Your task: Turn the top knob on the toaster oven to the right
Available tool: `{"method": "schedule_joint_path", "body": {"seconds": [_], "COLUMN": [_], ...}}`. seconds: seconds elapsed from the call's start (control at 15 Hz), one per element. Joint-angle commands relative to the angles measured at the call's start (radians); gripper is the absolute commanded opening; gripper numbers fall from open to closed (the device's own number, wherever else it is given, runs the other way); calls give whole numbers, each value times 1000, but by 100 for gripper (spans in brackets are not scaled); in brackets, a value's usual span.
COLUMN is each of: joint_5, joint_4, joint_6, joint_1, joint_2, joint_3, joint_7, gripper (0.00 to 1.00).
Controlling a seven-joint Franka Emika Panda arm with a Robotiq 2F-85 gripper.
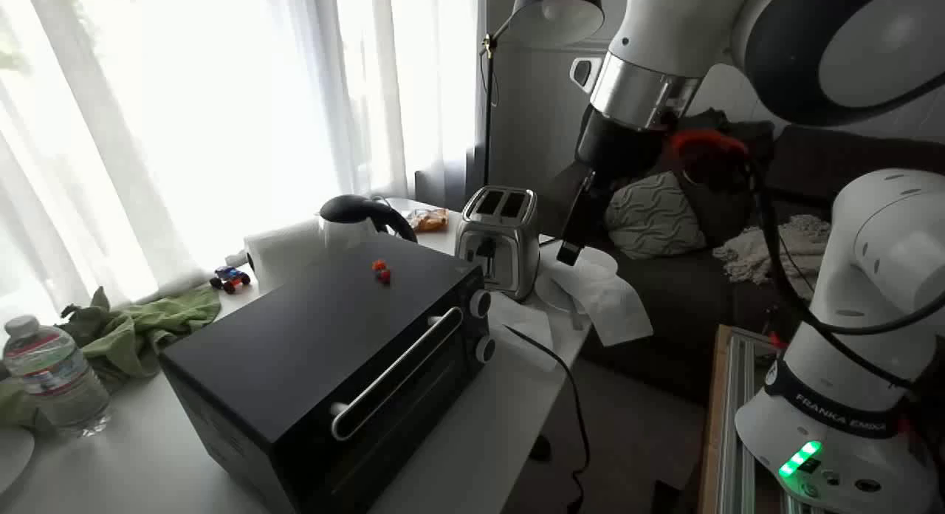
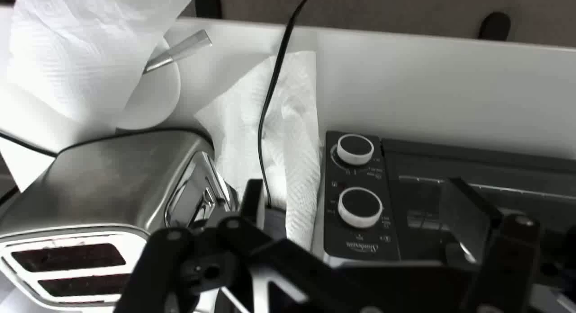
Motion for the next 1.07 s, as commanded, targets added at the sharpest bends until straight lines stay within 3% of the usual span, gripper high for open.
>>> {"method": "schedule_joint_path", "body": {"seconds": [0.0,0.33,0.67,1.0], "joint_5": [-7,-7,-179,-193], "joint_4": [-11,-24,131,193], "joint_6": [-7,-7,-71,-62], "joint_1": [6,6,-41,-12], "joint_2": [5,19,178,309], "joint_3": [-7,-7,58,38], "joint_7": [5,5,-26,-37], "gripper": [100,100,100,100]}}
